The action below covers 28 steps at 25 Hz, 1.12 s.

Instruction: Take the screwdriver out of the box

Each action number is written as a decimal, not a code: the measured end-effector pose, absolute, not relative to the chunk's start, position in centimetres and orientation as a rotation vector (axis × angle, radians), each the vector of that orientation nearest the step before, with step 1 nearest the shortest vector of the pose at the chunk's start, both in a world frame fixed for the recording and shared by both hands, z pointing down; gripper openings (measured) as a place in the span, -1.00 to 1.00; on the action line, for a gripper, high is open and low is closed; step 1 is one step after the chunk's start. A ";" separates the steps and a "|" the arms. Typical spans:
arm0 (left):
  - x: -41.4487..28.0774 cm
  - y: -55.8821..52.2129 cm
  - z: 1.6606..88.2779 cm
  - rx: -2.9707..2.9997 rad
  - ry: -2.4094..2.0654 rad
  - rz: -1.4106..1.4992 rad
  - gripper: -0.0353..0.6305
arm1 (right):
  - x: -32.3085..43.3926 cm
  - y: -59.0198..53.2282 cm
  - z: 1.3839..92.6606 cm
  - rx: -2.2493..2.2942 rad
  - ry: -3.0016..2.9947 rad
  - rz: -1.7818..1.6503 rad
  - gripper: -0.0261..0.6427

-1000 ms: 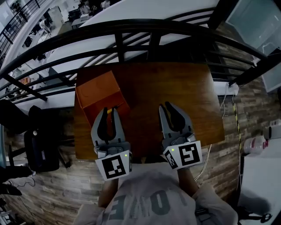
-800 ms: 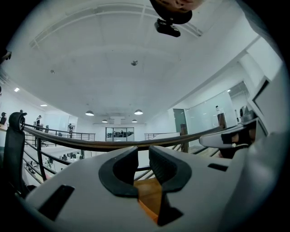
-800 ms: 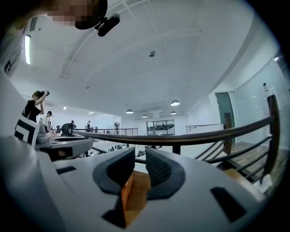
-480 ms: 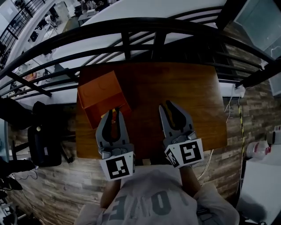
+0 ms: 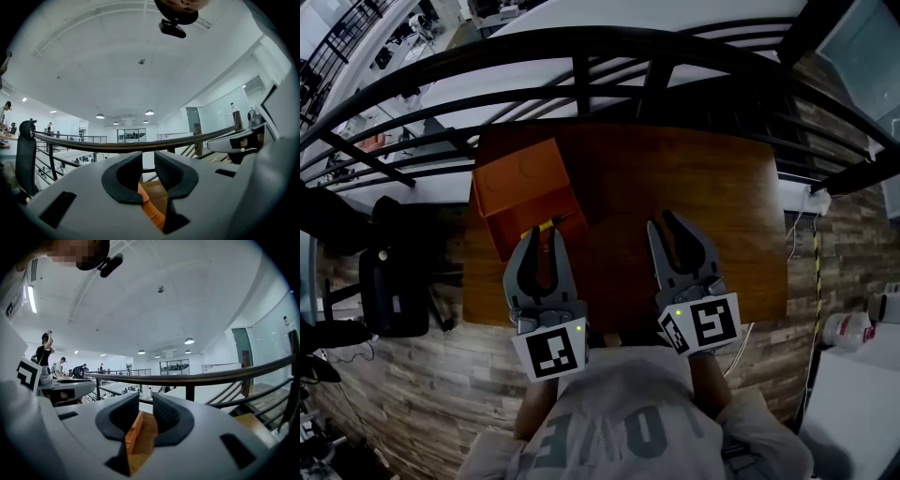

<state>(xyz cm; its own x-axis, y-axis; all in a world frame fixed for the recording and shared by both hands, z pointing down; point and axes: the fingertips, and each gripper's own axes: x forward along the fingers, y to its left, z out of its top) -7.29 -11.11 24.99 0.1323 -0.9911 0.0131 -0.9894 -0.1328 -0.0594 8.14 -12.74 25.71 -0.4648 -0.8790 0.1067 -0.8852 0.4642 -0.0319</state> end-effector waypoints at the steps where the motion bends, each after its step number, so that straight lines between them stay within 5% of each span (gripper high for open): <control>1: -7.4 -11.2 25.1 -2.341 2.045 -0.082 -0.66 | 7.9 -12.8 25.8 1.569 -2.626 0.127 -0.67; 28: -13.5 -16.1 31.9 -2.449 1.920 -0.500 -0.40 | 0.5 -14.0 30.1 1.225 -2.644 0.210 -0.67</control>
